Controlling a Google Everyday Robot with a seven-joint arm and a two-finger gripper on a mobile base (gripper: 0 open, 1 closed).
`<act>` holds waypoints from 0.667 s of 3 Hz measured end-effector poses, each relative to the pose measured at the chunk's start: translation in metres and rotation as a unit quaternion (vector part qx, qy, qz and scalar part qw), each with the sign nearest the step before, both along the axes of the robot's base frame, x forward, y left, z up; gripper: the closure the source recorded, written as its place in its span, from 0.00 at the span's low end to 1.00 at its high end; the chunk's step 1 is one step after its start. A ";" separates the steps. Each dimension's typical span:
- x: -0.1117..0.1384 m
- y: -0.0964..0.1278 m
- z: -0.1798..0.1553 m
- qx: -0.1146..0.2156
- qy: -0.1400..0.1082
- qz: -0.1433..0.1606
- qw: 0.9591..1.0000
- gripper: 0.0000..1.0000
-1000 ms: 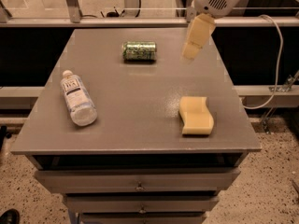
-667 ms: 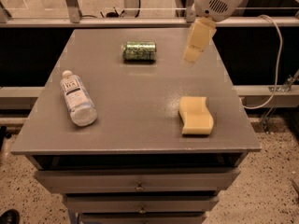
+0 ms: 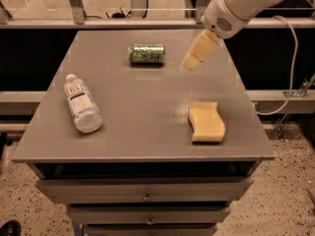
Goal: Move green can near sponge
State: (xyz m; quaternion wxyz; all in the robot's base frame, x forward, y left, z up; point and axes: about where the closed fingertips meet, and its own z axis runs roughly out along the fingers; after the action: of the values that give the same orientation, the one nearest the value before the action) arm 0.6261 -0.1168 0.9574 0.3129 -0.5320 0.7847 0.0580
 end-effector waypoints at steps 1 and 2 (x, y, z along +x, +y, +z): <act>0.054 0.028 -0.013 0.104 -0.038 -0.008 0.994 0.00; 0.096 0.048 -0.022 0.156 -0.061 -0.008 0.986 0.00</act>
Offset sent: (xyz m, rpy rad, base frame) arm 0.1210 0.0567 -0.0145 0.4164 -0.1811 -0.0198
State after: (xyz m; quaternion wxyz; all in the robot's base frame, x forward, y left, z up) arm 0.7219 -0.0685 0.9353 0.4402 -0.4729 0.7494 0.1446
